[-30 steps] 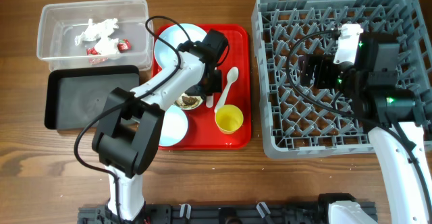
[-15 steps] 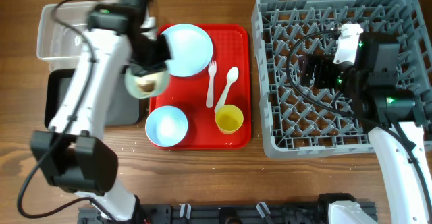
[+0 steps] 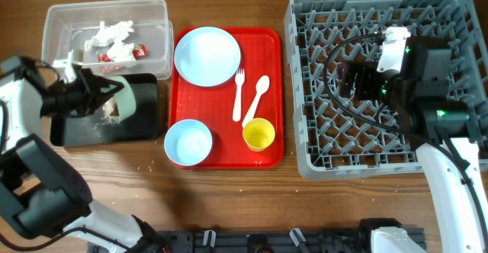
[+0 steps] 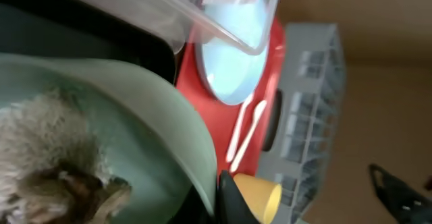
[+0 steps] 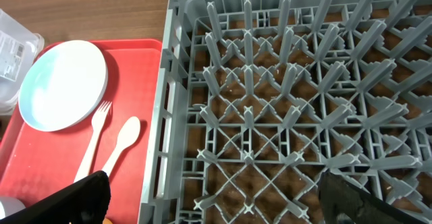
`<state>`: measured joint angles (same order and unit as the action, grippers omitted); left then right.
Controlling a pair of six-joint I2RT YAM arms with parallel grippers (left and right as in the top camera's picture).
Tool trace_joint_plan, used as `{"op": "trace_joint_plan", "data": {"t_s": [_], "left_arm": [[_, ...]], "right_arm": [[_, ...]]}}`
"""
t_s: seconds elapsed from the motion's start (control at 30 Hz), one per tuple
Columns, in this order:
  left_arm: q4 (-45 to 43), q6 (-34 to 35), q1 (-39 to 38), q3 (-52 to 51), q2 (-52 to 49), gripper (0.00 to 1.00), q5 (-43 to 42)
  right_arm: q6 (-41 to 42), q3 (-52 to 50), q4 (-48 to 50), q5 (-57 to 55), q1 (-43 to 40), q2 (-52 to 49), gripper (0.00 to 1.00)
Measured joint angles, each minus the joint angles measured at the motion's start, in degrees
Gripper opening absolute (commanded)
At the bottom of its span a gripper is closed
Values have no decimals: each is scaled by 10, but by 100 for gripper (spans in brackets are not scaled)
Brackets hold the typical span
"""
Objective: Sort waste into correct bins and load items into the dishwasher rack
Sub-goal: 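Tip the green bowl over the black tray to dump rice scraps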
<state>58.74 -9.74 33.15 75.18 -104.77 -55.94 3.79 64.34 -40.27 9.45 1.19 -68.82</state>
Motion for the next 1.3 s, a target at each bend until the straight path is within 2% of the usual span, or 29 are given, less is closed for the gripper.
{"op": "trace_joint_plan", "data": {"t_s": [0.17, 0.43, 0.53, 0.63, 0.8, 0.87, 0.97, 1.3], "left_arm": [[-81, -20, 55, -59, -2, 4, -154], [-91, -6, 74, -64, -2, 4, -303], [-90, 12, 74, -64, -2, 4, -317], [-76, 71, 74, -64, -2, 4, -325], [-76, 106, 83, -64, -2, 4, -324], [-87, 110, 91, -64, -2, 4, -303], [-79, 132, 103, -64, -2, 4, -228], [-45, 111, 103, -64, -2, 4, -257]], "right_arm": [[0, 0, 0, 0, 0, 0, 100], [0, 0, 0, 0, 0, 0, 100], [0, 0, 0, 0, 0, 0, 100], [0, 0, 0, 0, 0, 0, 100], [0, 0, 0, 11, 0, 0, 100], [0, 0, 0, 13, 0, 0, 100], [0, 0, 0, 15, 0, 0, 100], [0, 0, 3, 15, 0, 0, 100]]}}
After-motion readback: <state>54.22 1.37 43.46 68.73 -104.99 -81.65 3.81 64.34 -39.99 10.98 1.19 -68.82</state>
